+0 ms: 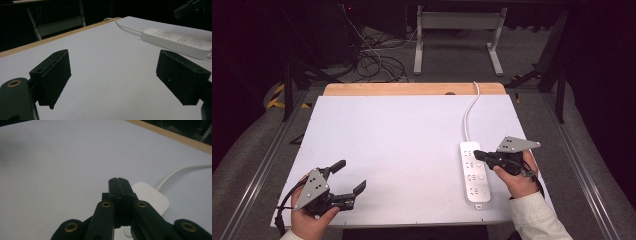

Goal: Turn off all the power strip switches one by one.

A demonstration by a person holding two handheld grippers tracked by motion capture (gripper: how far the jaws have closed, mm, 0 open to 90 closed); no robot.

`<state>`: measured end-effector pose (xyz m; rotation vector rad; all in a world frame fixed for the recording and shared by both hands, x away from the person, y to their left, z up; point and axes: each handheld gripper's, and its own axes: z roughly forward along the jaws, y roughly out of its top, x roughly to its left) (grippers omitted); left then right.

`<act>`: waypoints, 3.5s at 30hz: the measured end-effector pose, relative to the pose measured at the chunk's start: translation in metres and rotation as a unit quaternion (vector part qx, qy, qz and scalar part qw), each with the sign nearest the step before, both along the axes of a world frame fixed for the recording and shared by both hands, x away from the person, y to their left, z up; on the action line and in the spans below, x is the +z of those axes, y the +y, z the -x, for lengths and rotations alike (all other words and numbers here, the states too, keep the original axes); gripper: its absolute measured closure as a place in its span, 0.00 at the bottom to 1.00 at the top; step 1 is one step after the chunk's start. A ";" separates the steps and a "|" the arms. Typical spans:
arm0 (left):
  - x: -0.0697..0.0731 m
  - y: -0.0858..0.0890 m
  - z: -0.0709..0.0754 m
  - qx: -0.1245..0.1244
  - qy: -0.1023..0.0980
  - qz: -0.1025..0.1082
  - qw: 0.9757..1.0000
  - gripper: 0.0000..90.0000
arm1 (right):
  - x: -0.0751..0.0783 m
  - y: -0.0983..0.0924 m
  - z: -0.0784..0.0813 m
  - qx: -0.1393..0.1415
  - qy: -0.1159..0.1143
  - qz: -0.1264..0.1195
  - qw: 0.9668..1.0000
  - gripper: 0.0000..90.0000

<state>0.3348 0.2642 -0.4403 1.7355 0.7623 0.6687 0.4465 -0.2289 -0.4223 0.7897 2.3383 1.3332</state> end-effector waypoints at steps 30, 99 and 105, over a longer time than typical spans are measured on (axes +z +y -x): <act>0.000 -0.001 0.000 0.002 -0.002 0.001 1.000 0.14 | -0.035 -0.007 -0.009 -0.019 0.048 0.091 0.994 1.00; 0.000 -0.001 0.000 0.004 0.002 0.007 1.000 0.15 | -0.024 -0.006 -0.008 -0.033 0.038 0.031 0.998 1.00; 0.000 -0.001 0.001 0.002 0.000 0.003 1.000 0.15 | -0.011 -0.008 0.002 -0.025 0.013 0.003 1.000 1.00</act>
